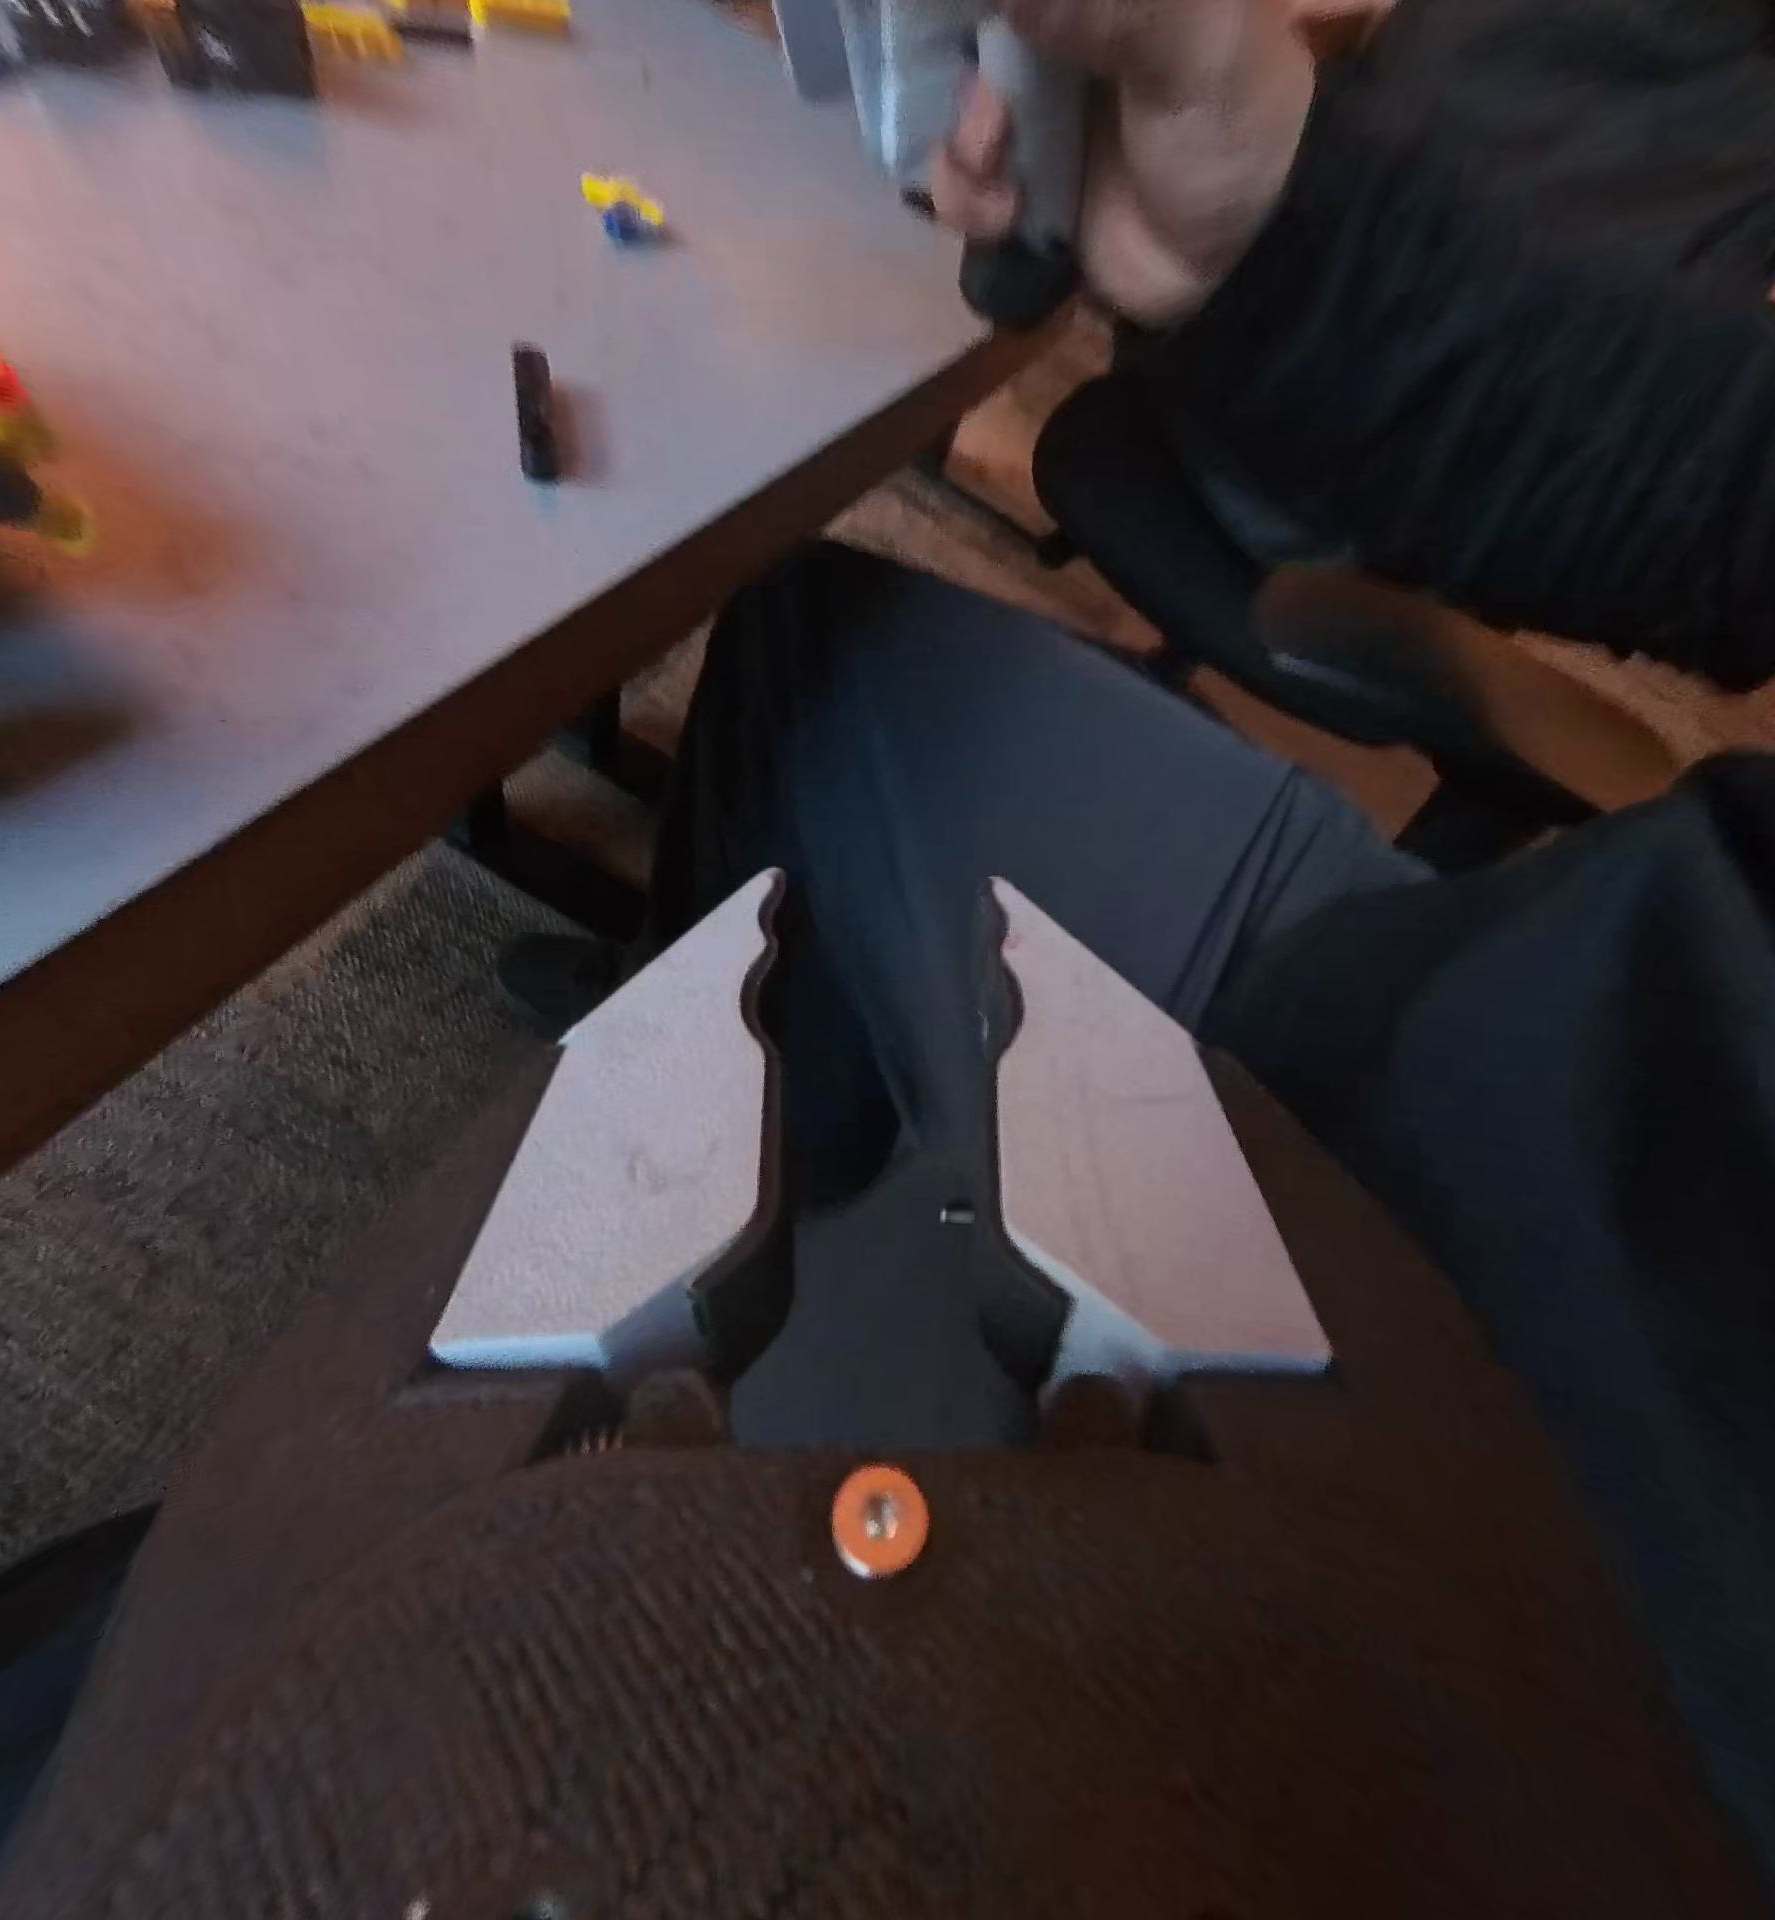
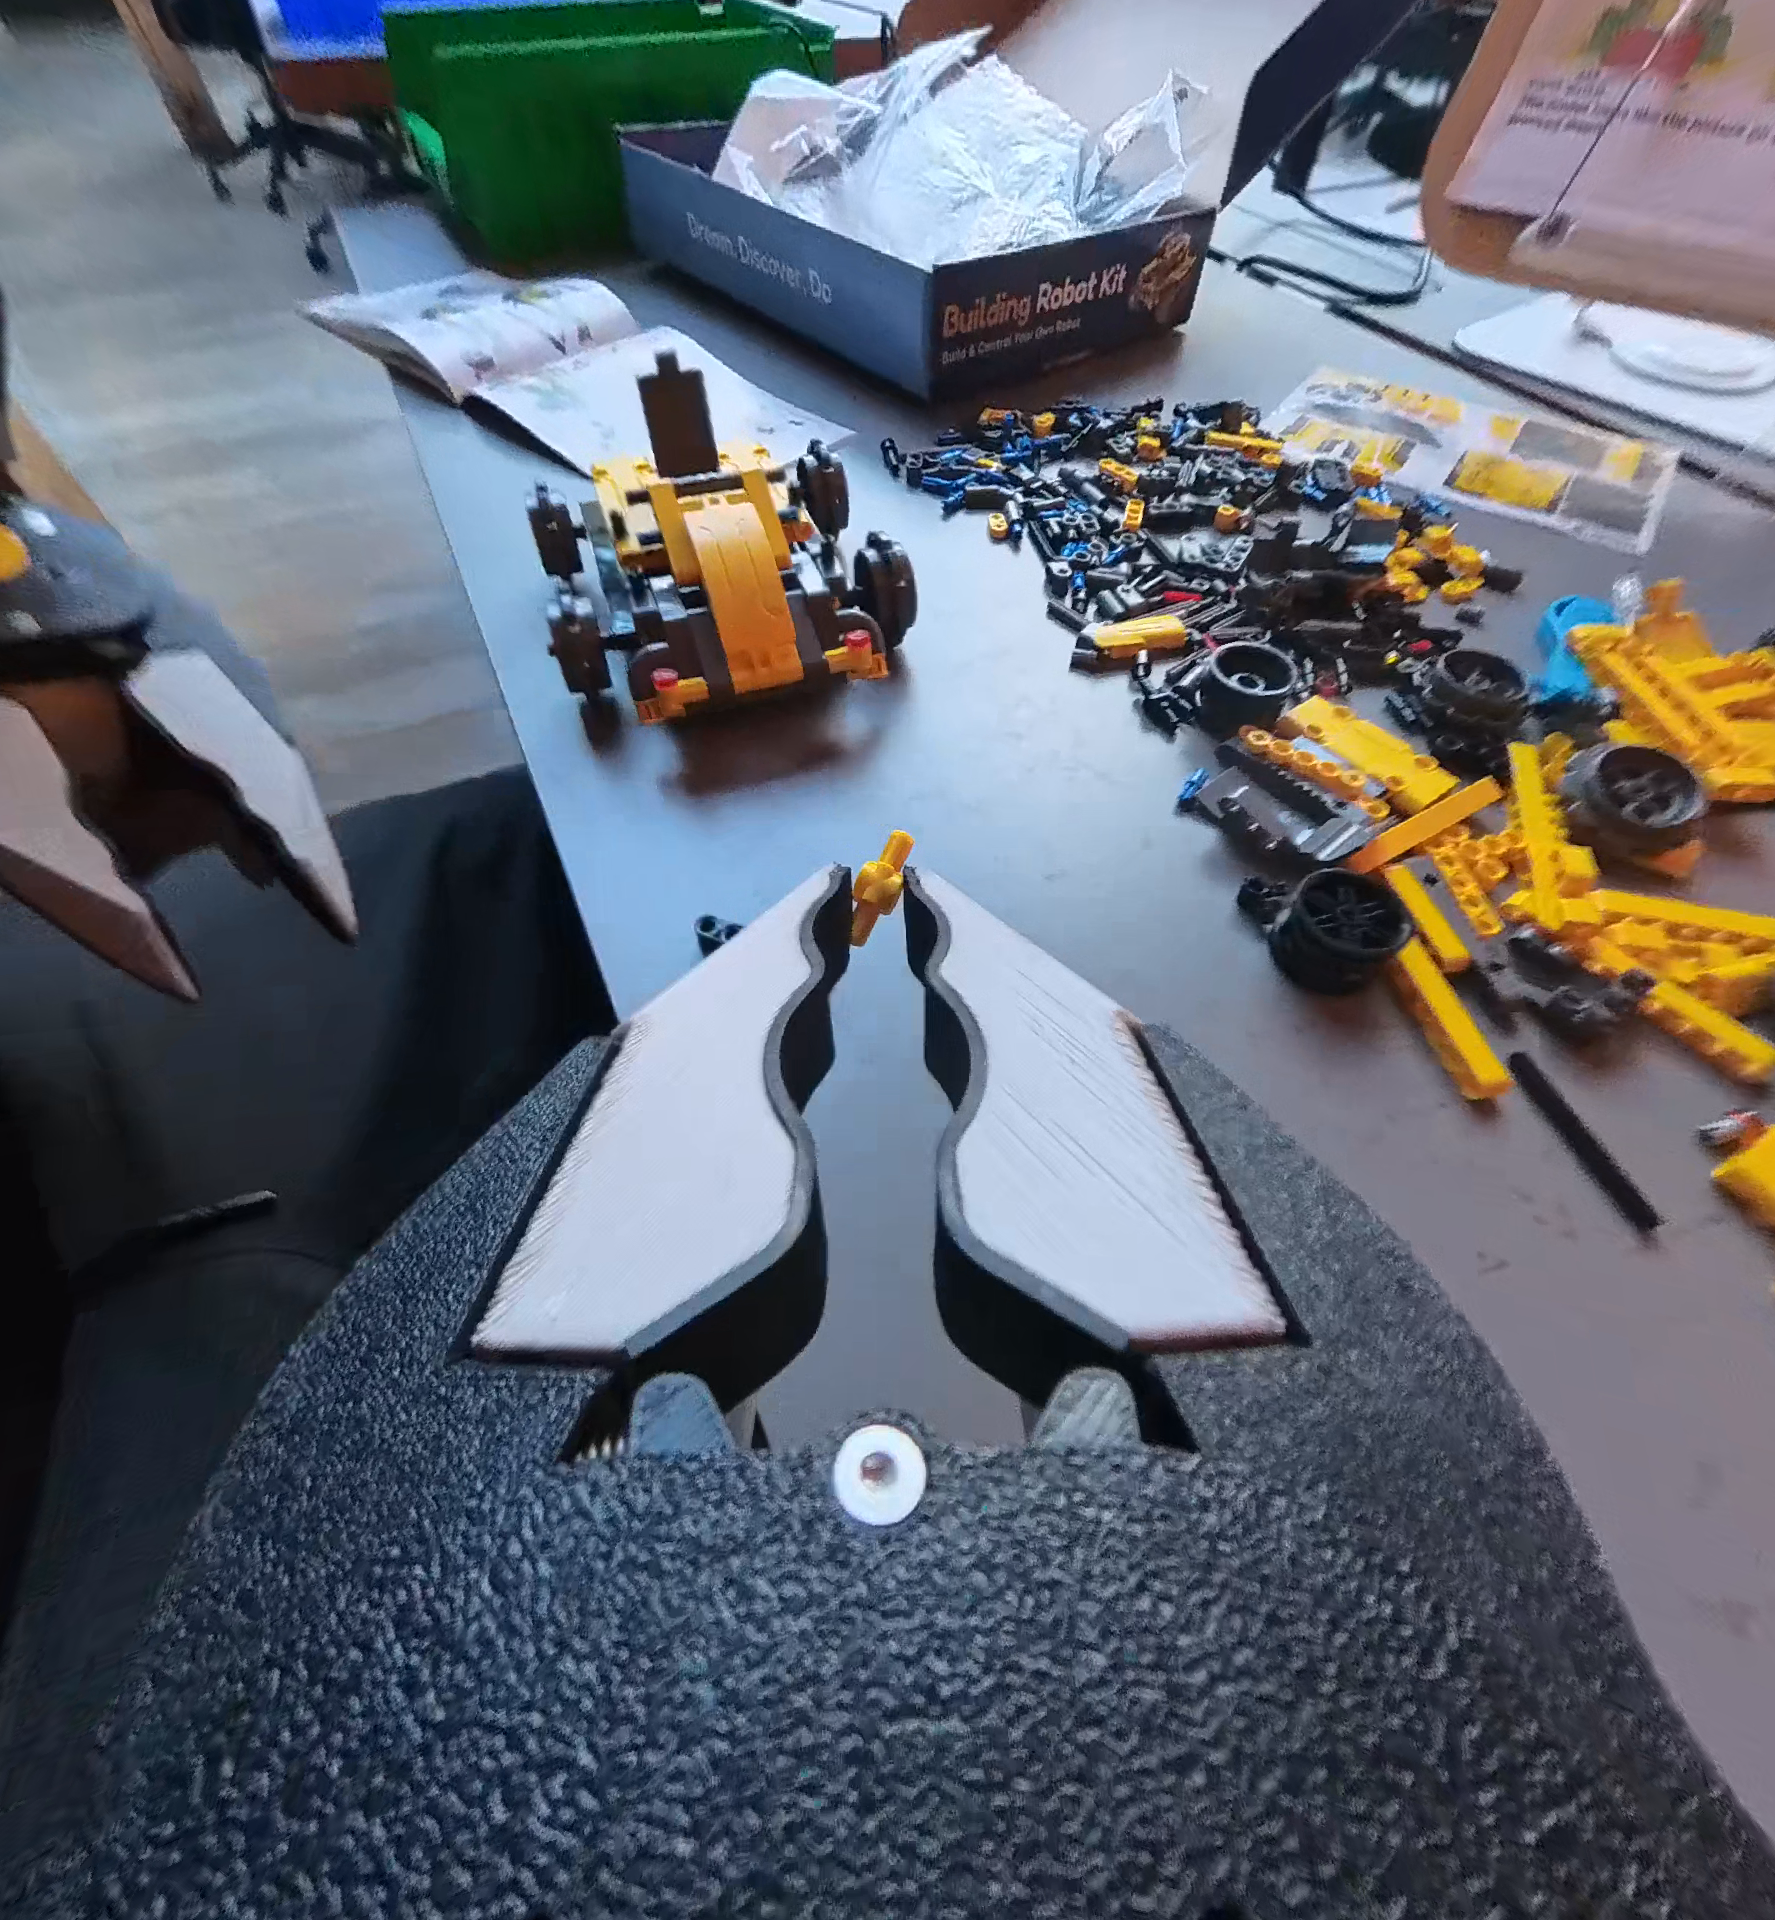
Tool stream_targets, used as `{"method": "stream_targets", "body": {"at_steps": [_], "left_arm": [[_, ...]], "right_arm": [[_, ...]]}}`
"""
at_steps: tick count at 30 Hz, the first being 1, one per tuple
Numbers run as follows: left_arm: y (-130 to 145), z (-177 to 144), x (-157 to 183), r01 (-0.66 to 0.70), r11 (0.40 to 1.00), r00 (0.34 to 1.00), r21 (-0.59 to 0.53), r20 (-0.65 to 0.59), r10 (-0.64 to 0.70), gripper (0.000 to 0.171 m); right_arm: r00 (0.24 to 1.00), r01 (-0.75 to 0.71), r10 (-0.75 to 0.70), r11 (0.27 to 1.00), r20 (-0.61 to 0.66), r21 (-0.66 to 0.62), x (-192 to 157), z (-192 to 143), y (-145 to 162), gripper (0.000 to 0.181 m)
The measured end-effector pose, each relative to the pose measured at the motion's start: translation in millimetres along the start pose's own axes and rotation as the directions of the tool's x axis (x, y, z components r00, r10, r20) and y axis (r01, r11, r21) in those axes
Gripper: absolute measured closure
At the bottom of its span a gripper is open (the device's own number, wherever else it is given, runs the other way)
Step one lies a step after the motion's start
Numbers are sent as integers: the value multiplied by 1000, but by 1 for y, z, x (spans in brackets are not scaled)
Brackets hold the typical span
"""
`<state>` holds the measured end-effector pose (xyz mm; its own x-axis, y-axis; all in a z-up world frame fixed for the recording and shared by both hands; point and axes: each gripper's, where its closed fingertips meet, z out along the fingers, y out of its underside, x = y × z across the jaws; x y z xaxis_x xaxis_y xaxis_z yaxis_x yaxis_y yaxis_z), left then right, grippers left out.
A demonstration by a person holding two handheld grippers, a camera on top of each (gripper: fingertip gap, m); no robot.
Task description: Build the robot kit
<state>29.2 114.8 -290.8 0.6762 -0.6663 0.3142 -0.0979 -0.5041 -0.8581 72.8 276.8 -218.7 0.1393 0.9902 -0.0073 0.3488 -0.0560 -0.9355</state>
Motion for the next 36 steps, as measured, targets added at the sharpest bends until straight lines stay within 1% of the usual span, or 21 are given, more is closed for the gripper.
{"method": "stream_targets", "body": {"at_steps": [2, 3, 5, 8, 10, 12, 16, 18, 20, 24, 26, 28, 29, 30, 31, 32, 34, 36], "left_arm": [[-14, -2, -1, 31, 998, 999, 58, 12, -31, 140], [-17, -2, -3, 30, 997, 999, 67, 34, -32, 140], [-23, -4, -9, -15, 998, 995, 65, 102, 8, 140], [-29, -1, -12, -84, 996, 982, 19, 170, 80, 138], [-36, 3, -11, -125, 992, 975, 3, 187, 122, 133], [-47, 9, -9, -167, 986, 969, -2, 184, 165, 127], [-74, 19, -13, -264, 964, 942, -23, 207, 263, 120], [-88, 23, -14, -313, 949, 926, -31, 212, 312, 120], [-100, 27, -14, -342, 939, 919, -35, 194, 342, 124], [-113, 37, -19, -370, 924, 914, -97, 140, 381, 140], [-121, 42, -28, -402, 905, 895, -139, 150, 420, 142], [-121, 50, -36, -408, 889, 889, -206, 131, 438, 150], [-119, 55, -38, -380, 894, 903, -238, 114, 414, 151], [-116, 61, -39, -338, 903, 922, -264, 103, 374, 150], [-113, 68, -40, -298, 912, 938, -283, 89, 335, 149], [-112, 75, -39, -269, 920, 949, -286, 86, 304, 148], [-111, 88, -38, -253, 928, 954, -274, 87, 286, 146], [-110, 99, -36, -252, 930, 955, -269, 88, 284, 145]], "right_arm": [[996, 83, -83, 996, -29, -17, -2, 0, 1, 173], [992, 120, -121, 992, -40, -26, -4, 1, 3, 172], [983, 173, -176, 984, -60, -47, -8, 3, 8, 172], [979, 190, -194, 980, -60, -56, -13, 6, 13, 172], [987, 152, -153, 988, -38, -33, -16, 6, 13, 172], [995, 97, -97, 995, -6, 21, -20, 6, 6, 172], [990, -95, 77, 984, 120, 152, -25, -1, -14, 173], [975, -174, 139, 964, 174, 203, -25, -7, -22, 173], [976, -164, 128, 964, 175, 208, -24, -10, -21, 173], [998, -12, 1, 987, 68, 160, -20, -12, -11, 172], [995, 94, -96, 989, 15, 118, -21, -12, -4, 173], [981, 191, -190, 981, -27, 41, -19, -11, 7, 173], [973, 219, -220, 976, -69, -22, -11, -10, 16, 173], [966, 219, -230, 971, -119, -99, 1, -9, 27, 172], [964, 183, -211, 968, -160, -172, 14, -10, 39, 173], [970, 118, -159, 969, -182, -217, 23, -10, 50, 172], [982, -20, -23, 974, -187, -227, 31, -9, 60, 172], [976, -93, 38, 963, -214, -252, 40, -8, 68, 172]]}}
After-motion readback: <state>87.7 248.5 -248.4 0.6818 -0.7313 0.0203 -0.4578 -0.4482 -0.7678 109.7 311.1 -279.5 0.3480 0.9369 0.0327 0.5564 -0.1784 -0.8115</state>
